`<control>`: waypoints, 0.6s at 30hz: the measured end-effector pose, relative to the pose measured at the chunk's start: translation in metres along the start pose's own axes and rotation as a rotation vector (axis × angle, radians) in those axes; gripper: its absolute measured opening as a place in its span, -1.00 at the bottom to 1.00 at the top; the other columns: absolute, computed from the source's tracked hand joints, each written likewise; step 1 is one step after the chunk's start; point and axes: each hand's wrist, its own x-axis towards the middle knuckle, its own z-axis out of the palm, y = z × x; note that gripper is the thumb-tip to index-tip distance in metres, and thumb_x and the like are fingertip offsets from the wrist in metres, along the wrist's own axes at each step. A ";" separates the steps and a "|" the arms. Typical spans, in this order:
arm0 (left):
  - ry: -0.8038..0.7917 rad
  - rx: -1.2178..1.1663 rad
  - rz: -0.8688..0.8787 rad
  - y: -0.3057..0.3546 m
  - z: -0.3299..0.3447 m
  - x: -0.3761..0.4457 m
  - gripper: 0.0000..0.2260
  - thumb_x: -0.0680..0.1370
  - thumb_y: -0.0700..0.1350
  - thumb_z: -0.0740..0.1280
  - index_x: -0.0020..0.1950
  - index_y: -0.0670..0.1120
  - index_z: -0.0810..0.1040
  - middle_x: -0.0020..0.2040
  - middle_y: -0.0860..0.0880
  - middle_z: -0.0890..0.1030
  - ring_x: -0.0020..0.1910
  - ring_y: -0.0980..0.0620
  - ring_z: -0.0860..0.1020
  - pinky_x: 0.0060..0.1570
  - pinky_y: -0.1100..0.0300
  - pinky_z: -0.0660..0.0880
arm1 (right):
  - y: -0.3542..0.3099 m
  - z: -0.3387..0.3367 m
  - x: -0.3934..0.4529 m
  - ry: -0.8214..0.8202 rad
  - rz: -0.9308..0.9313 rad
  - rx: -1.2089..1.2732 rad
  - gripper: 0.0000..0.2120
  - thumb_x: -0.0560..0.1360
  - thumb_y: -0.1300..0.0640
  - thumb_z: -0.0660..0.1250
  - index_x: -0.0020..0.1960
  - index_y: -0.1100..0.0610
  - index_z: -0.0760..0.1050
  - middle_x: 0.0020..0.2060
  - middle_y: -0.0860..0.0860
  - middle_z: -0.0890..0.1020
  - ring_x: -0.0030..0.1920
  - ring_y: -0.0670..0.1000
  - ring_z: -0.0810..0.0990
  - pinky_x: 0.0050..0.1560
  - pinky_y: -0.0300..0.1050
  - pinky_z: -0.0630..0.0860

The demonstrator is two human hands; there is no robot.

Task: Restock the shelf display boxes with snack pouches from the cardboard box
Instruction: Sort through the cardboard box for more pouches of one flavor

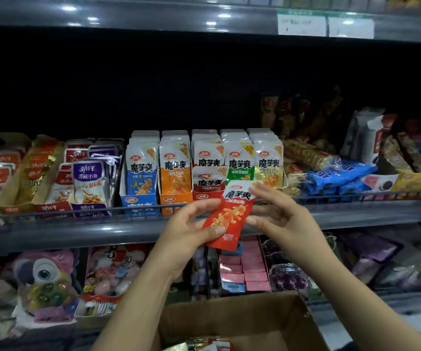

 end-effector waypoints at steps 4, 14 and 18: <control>-0.001 0.133 0.063 -0.005 0.003 0.004 -0.52 0.40 -0.37 0.43 0.16 0.09 0.48 0.13 0.08 0.56 -0.02 0.15 0.64 -0.16 0.16 0.61 | 0.012 0.003 0.020 0.133 0.151 0.216 -0.25 0.35 0.18 0.49 0.44 0.00 0.22 0.20 -0.13 0.49 -0.04 -0.15 0.66 -0.09 -0.20 0.60; 0.214 0.895 0.278 -0.032 -0.010 0.031 -0.42 0.58 0.05 0.26 0.53 0.16 0.06 0.50 0.24 0.08 0.49 0.14 0.08 0.41 0.14 -0.02 | -0.002 0.020 0.102 0.146 -0.023 -0.001 -0.79 0.47 0.19 0.41 0.03 -0.01 0.46 -0.04 -0.02 0.66 -0.04 -0.06 0.63 -0.06 -0.11 0.58; 0.148 1.056 0.279 -0.042 -0.016 0.042 -0.38 0.61 0.11 0.14 0.52 0.18 -0.20 0.50 0.28 -0.25 0.46 0.32 -0.26 0.37 0.25 -0.35 | -0.012 0.028 0.138 0.169 -0.139 -0.046 -0.75 0.48 0.20 0.40 0.11 0.03 0.45 -0.02 -0.04 0.62 -0.04 -0.12 0.60 -0.11 -0.23 0.56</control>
